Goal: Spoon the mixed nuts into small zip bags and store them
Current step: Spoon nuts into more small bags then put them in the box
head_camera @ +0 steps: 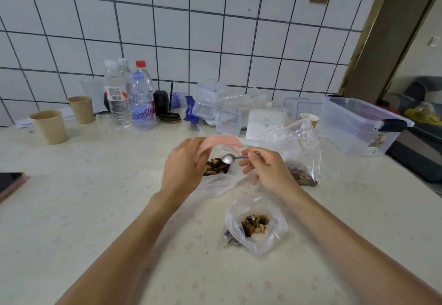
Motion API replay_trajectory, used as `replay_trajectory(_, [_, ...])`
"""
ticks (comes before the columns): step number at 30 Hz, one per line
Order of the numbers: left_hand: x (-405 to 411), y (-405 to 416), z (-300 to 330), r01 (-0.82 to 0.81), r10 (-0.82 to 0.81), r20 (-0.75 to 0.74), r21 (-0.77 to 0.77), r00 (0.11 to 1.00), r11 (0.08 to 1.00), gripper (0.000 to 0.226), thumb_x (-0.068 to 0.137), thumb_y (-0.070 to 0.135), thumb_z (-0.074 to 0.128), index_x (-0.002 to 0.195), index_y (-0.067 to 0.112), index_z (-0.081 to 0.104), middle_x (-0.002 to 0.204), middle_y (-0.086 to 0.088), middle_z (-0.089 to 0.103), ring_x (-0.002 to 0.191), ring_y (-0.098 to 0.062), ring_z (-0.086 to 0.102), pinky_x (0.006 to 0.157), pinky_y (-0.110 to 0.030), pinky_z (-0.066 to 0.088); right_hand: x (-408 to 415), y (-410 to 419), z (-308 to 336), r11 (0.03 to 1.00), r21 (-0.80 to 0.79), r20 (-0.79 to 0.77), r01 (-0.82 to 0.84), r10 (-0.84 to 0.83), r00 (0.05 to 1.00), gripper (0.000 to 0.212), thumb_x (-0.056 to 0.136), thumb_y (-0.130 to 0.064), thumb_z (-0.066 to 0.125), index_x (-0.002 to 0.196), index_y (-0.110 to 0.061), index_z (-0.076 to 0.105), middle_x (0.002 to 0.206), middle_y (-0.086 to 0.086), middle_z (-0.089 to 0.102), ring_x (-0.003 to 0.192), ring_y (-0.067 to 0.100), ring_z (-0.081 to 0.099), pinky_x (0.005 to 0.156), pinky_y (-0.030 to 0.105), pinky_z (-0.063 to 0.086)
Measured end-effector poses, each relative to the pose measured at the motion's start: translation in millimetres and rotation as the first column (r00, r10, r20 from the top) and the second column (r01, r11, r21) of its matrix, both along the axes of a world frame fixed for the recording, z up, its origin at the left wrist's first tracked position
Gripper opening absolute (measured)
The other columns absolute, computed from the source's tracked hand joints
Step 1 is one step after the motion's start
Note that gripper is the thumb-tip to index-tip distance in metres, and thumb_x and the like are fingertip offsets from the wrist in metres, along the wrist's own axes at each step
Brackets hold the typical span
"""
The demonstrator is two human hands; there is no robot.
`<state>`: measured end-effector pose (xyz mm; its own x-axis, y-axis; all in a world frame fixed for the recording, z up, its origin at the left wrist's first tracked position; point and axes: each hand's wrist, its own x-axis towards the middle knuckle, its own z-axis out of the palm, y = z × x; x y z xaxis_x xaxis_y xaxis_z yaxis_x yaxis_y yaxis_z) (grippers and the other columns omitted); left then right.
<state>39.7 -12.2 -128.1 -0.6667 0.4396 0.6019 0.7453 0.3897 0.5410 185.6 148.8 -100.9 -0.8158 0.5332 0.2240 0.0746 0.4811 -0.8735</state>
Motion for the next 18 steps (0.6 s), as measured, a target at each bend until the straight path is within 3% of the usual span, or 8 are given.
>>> replay_trajectory(3, [-0.2, -1.2, -2.2, 0.009, -0.009, -0.021, 0.018, 1.0, 1.0, 0.02, 0.106, 0.029, 0.055, 0.121, 0.021, 0.064, 0.101, 0.003, 0.068, 0.083, -0.018, 0.064, 0.073, -0.039, 0.055, -9.1, 4.1, -7.1, 0.977, 0.214, 0.018, 0.016, -0.02, 1.0, 0.026, 0.109, -0.017, 0.046, 0.118, -0.014, 0.07, 0.097, -0.001, 0.075, 0.088, 0.023, 0.072, 0.073, 0.036, 0.056])
replay_trajectory(6, [-0.4, -0.2, -3.1, -0.009, 0.01, -0.021, 0.077, 1.0, 0.997, 0.014, 0.106, 0.024, 0.054, 0.113, 0.016, 0.064, 0.096, 0.002, 0.065, 0.075, -0.018, 0.06, 0.069, -0.041, 0.053, -11.1, 6.6, -8.1, 0.844, 0.533, 0.062, -0.068, 0.042, 0.997, 0.028, 0.109, -0.023, 0.045, 0.122, -0.017, 0.069, 0.102, -0.004, 0.074, 0.096, 0.018, 0.07, 0.087, 0.041, 0.055])
replay_trajectory(8, [0.4, -0.1, -3.3, -0.012, 0.014, -0.021, 0.094, 1.0, 0.995, 0.013, 0.107, 0.022, 0.054, 0.113, 0.016, 0.063, 0.095, 0.002, 0.065, 0.074, -0.016, 0.059, 0.068, -0.041, 0.053, -13.9, 8.4, -8.3, 0.831, 0.548, 0.087, -0.096, 0.057, 0.995, 0.028, 0.109, -0.024, 0.045, 0.119, -0.017, 0.07, 0.098, -0.006, 0.073, 0.094, 0.016, 0.069, 0.088, 0.042, 0.055])
replay_trajectory(10, [1.1, 0.5, -4.3, -0.004, 0.005, -0.013, 0.111, 1.0, 0.994, 0.012, 0.106, 0.019, 0.052, 0.112, 0.015, 0.062, 0.093, 0.001, 0.066, 0.074, -0.017, 0.06, 0.069, -0.042, 0.053, -16.5, 9.9, -10.8, 0.875, 0.478, 0.067, -0.077, 0.051, 0.996, 0.026, 0.109, -0.02, 0.045, 0.112, -0.016, 0.071, 0.09, -0.005, 0.072, 0.084, 0.013, 0.068, 0.084, 0.034, 0.055])
replay_trajectory(13, [2.5, 1.2, -4.7, 0.023, -0.025, 0.008, 0.141, 1.0, 0.99, 0.012, 0.106, 0.015, 0.05, 0.112, 0.015, 0.061, 0.088, 0.002, 0.07, 0.074, -0.018, 0.065, 0.07, -0.044, 0.054, -19.8, 12.5, -10.2, 0.974, 0.226, -0.024, 0.004, 0.002, 1.0, 0.028, 0.108, -0.013, 0.044, 0.099, -0.014, 0.07, 0.082, 0.003, 0.074, 0.073, 0.014, 0.069, 0.066, 0.017, 0.05])
replay_trajectory(18, [2.2, 2.7, -8.0, 0.078, -0.084, 0.028, 0.171, 0.996, 0.982, 0.013, 0.106, 0.014, 0.051, 0.116, 0.017, 0.059, 0.089, 0.002, 0.074, 0.076, -0.018, 0.068, 0.07, -0.043, 0.056, -29.8, 14.0, -9.6, 0.967, -0.251, 0.014, 0.049, -0.047, 0.999, 0.028, 0.108, -0.009, 0.041, 0.103, 0.0, 0.067, 0.073, 0.01, 0.075, 0.063, 0.021, 0.07, 0.047, 0.027, 0.046])
